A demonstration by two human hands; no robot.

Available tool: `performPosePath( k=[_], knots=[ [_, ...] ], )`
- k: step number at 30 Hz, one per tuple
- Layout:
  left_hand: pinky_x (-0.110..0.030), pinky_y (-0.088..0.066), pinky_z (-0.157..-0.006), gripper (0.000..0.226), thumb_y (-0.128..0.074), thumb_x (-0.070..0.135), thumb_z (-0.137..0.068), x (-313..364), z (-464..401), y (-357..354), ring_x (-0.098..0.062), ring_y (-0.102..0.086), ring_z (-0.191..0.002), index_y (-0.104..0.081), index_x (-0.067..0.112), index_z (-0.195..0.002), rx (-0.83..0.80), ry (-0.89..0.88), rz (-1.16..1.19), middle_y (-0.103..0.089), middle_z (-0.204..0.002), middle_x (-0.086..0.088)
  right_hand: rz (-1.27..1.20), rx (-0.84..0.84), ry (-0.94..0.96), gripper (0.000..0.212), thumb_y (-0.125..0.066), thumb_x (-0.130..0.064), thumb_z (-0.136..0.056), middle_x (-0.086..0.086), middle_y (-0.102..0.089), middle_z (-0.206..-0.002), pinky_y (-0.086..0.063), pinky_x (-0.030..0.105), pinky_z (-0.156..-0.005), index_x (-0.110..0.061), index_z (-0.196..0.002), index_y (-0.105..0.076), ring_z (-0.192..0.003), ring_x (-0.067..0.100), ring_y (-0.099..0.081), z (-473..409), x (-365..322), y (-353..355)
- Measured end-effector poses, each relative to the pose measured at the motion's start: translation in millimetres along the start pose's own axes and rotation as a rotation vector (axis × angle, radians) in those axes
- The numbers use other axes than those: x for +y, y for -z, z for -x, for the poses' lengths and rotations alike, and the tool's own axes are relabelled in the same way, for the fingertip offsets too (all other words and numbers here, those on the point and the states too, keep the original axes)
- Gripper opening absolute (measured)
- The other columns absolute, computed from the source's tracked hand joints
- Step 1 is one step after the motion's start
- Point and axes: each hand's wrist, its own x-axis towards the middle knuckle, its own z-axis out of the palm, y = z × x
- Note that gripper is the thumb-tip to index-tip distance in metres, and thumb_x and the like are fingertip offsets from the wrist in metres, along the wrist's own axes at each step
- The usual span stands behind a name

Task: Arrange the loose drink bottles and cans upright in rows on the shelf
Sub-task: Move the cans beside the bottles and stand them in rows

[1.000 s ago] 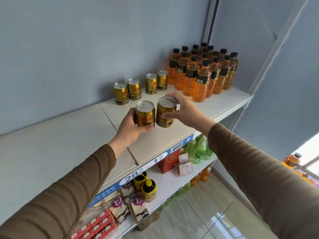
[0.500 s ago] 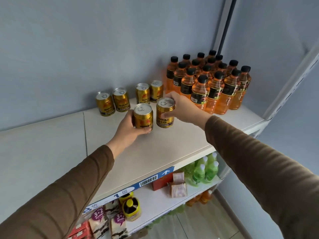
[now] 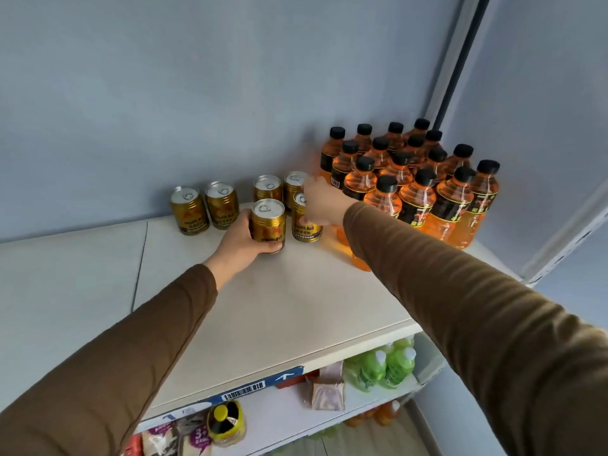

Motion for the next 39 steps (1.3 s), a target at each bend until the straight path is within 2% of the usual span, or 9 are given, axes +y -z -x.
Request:
performPosePath(
  k=[6, 11, 14, 18, 24, 28, 32, 35, 39],
  knots=[
    [-0.027, -0.041, -0.094, 0.085, -0.094, 0.021, -0.064, 0.7, -14.5, -11.9, -0.014, -0.056, -0.118, -0.046, 0.021, -0.133, 0.042, 0.032, -0.028, -0.061, -0.129, 0.004, 0.044, -0.045, 0.029, 0.085, -0.068, -0.015, -0.089, 0.024, -0.044, -0.141, -0.048, 0.035, -0.087, 0.004, -0.151, -0.013, -0.120, 0.036, -0.054, -18.5, 7.4, -7.0],
    [-0.029, -0.042, -0.098, 0.084, -0.094, 0.018, -0.063, 4.4, -24.5, -15.3, -0.014, -0.056, -0.119, -0.047, 0.024, -0.132, 0.033, 0.022, -0.024, -0.060, -0.124, 0.009, 0.044, -0.021, 0.032, 0.072, -0.066, -0.013, -0.089, 0.023, -0.050, -0.134, -0.046, 0.035, -0.087, 0.004, -0.146, -0.026, -0.119, 0.035, -0.053, -27.5, 13.5, -7.2],
    [-0.035, -0.043, -0.105, 0.082, -0.093, 0.018, -0.064, 3.1, -31.4, -16.9, -0.017, -0.056, -0.120, -0.047, 0.022, -0.131, 0.025, 0.022, -0.028, -0.061, -0.130, 0.003, 0.051, -0.009, 0.036, 0.066, -0.066, -0.013, -0.089, 0.021, -0.053, -0.130, -0.044, 0.033, -0.082, 0.003, -0.143, -0.032, -0.115, 0.034, -0.055, -30.3, 14.6, -7.4],
    [-0.035, -0.044, -0.103, 0.079, -0.092, 0.014, -0.065, -0.7, -36.9, -18.5, -0.018, -0.056, -0.120, -0.045, 0.025, -0.127, 0.012, 0.023, 0.001, -0.061, -0.127, 0.003, 0.068, -0.012, 0.041, 0.064, -0.066, -0.016, -0.089, 0.020, -0.053, -0.129, -0.044, 0.032, -0.078, 0.002, -0.141, -0.034, -0.113, 0.033, -0.056, -31.3, 14.6, -8.2],
    [-0.022, -0.041, -0.090, 0.082, -0.092, 0.015, -0.065, 1.4, -42.3, -19.4, -0.012, -0.055, -0.115, -0.043, 0.029, -0.128, -0.017, 0.006, 0.011, -0.059, -0.119, 0.013, 0.083, -0.006, 0.064, 0.070, -0.070, -0.016, -0.086, 0.021, -0.046, -0.135, -0.047, 0.036, -0.089, 0.001, -0.142, -0.033, -0.117, 0.036, -0.053, -33.8, 15.6, -6.4],
    [-0.029, -0.040, -0.097, 0.085, -0.093, 0.018, -0.064, -1.2, -43.1, -18.1, -0.013, -0.053, -0.117, -0.043, 0.029, -0.133, -0.028, 0.010, -0.017, -0.058, -0.124, 0.011, 0.100, 0.004, 0.065, 0.067, -0.070, -0.015, -0.086, 0.020, -0.042, -0.136, -0.045, 0.037, -0.091, 0.000, -0.141, -0.036, -0.118, 0.037, -0.051, -33.8, 14.9, -8.4],
    [-0.030, -0.040, -0.098, 0.084, -0.093, 0.020, -0.064, -0.2, -42.8, -16.5, -0.014, -0.053, -0.119, -0.045, 0.030, -0.132, -0.028, -0.005, -0.042, -0.059, -0.126, 0.011, 0.103, 0.002, 0.054, 0.065, -0.066, -0.012, -0.088, 0.020, -0.040, -0.137, -0.045, 0.038, -0.094, -0.001, -0.143, -0.034, -0.121, 0.039, -0.048, -34.9, 15.0, -9.1],
    [-0.034, -0.041, -0.102, 0.086, -0.093, 0.021, -0.064, -0.6, -41.6, -15.9, -0.016, -0.053, -0.121, -0.044, 0.022, -0.134, 0.004, -0.012, -0.089, -0.058, -0.133, 0.004, 0.096, -0.001, 0.044, 0.064, -0.065, -0.011, -0.088, 0.019, -0.040, -0.137, -0.044, 0.040, -0.097, -0.001, -0.143, -0.033, -0.123, 0.040, -0.046, -35.0, 15.1, -9.5],
    [-0.038, -0.043, -0.104, 0.084, -0.094, 0.021, -0.062, 0.1, -41.0, -16.9, -0.019, -0.053, -0.121, -0.042, 0.021, -0.128, 0.032, -0.004, -0.109, -0.056, -0.128, 0.003, 0.089, 0.013, 0.049, 0.065, -0.063, -0.010, -0.089, 0.020, -0.040, -0.138, -0.044, 0.040, -0.099, -0.002, -0.145, -0.031, -0.123, 0.038, -0.047, -34.2, 14.1, -9.4]
  ],
)
